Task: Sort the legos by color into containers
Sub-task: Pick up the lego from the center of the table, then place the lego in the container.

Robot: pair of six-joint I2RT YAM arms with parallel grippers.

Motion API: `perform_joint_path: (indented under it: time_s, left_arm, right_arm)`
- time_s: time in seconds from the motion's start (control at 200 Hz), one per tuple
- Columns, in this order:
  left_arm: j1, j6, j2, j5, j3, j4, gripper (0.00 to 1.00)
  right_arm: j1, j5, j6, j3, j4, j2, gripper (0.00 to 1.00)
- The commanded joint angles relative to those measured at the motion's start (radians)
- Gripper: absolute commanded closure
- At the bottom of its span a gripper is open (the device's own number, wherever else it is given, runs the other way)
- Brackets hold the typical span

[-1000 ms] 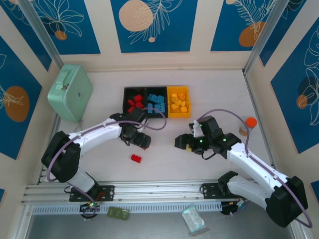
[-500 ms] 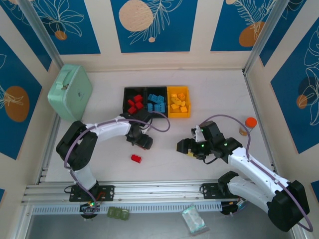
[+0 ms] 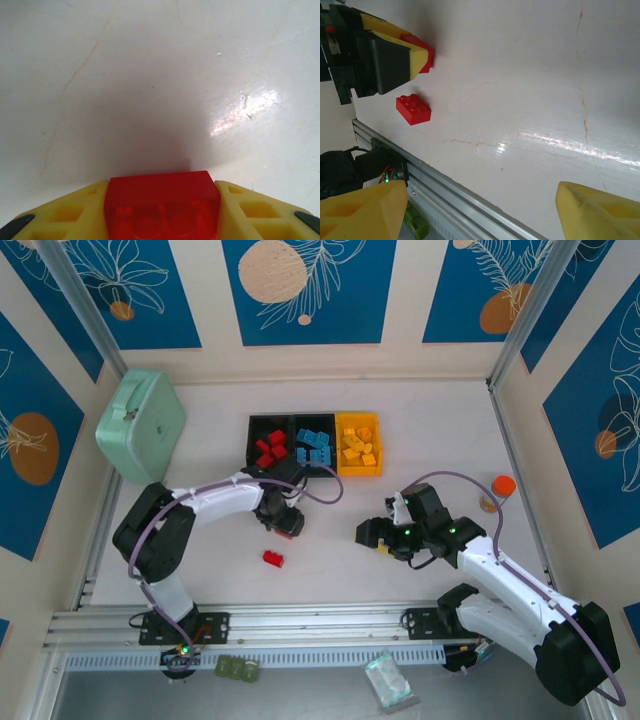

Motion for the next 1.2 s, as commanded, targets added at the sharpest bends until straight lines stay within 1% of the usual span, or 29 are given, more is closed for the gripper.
perform_joint_path:
  time_s: [0.0, 0.225, 0.34, 0.475, 0.715, 0.83, 0.995, 1.196]
  left_arm:
    - [-0.012, -0.021, -0.077, -0.021, 0.021, -0.045, 0.54]
    - [0.015, -0.021, -0.147, -0.080, 0.082, -0.101, 0.53]
    - [0.054, -0.014, -0.158, -0.082, 0.129, -0.115, 0.53]
    - [0.113, -0.006, -0.133, -0.088, 0.219, -0.135, 0.54]
    - [0.200, 0.006, -0.017, -0.120, 0.401, -0.163, 0.54]
    - [0.233, 0.006, 0.051, -0.172, 0.484, -0.177, 0.54]
    - [0.280, 0.016, 0.166, -0.184, 0.608, -0.189, 0.54]
    - [0.301, 0.030, 0.316, -0.238, 0.770, -0.224, 0.53]
  right_arm:
    - [-0.004, -0.024, 0.009, -0.009, 0.005, 0.001, 0.22]
    - [0.004, -0.036, 0.013, 0.006, 0.042, 0.024, 0.22]
    - [0.027, -0.036, 0.014, 0.026, 0.078, 0.062, 0.22]
    - [0.066, -0.031, 0.020, 0.056, 0.123, 0.131, 0.22]
    - [0.136, -0.012, 0.045, 0.101, 0.198, 0.243, 0.22]
    - [0.166, 0.000, 0.054, 0.117, 0.213, 0.276, 0.22]
    - [0.185, 0.013, 0.065, 0.117, 0.219, 0.290, 0.22]
    - [0.187, 0.023, 0.077, 0.103, 0.215, 0.275, 0.22]
